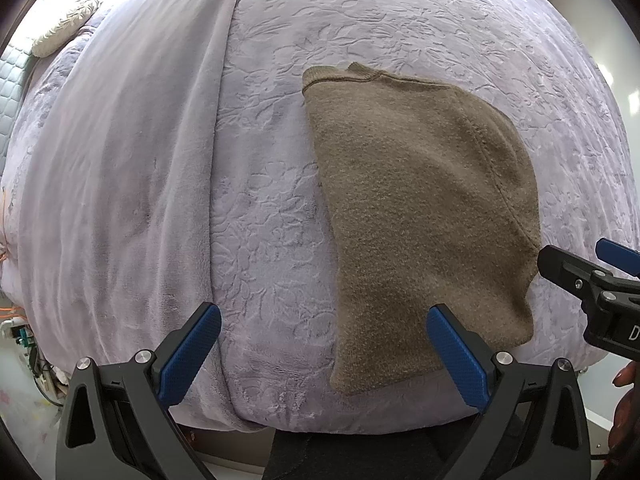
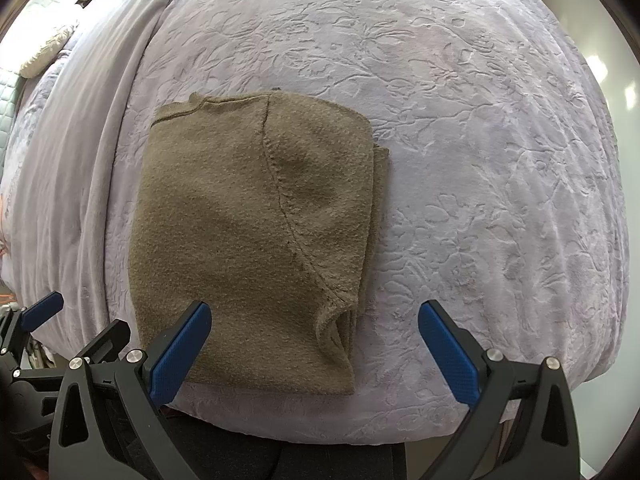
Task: Fold small clothes
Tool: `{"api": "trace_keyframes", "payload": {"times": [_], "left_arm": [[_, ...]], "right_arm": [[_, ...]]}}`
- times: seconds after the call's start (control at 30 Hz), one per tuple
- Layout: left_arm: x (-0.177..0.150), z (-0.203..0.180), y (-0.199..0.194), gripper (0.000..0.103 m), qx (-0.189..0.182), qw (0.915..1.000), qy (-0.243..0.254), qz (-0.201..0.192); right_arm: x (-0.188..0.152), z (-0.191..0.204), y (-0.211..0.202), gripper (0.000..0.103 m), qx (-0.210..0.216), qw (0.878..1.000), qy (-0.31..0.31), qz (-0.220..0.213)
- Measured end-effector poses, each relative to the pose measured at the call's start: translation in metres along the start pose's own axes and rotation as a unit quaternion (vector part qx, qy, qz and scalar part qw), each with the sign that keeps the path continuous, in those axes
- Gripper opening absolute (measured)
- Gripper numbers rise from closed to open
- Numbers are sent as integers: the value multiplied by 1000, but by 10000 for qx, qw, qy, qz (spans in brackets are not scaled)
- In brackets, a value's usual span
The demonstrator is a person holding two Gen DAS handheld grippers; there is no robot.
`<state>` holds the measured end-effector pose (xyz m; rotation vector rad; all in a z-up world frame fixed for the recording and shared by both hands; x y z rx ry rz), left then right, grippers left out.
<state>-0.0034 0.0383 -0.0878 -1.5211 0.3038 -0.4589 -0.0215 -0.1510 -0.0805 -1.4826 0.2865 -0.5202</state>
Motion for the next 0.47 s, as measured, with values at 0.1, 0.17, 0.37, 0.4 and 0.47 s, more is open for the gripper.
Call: {"api": "trace_keyframes", "payload": {"times": [0.1,0.17,0.37,0.4,0.47], "left_arm": [[0,1,1,103,-6,10000,-25,18],[0,2,2,103,11,10000,-46,57],[1,2,2,103,19,10000,-32,-11],[1,2,1,103,10,10000,-17,-26],[1,1,1,103,-5,10000,-8,-28]], "right_arm": [[0,1,0,103,-10,10000,-11,1],[0,2,1,103,-13,10000,-11,7],[-1,2,2,103,-16,10000,-17,15],[0,2,2,103,-18,10000,-16,14],[-1,2,2,103,-17,10000,-16,14]]}}
Point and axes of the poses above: each gripper's, at about its wrist camera, not at the fingertips, and y roughly the way its jaws point, z to its left, x to its top, the point moved 1 cm from there along y, roughly the way its jaws point, and after that the axes turned 9 degrees about y, right-handed, at the moved point
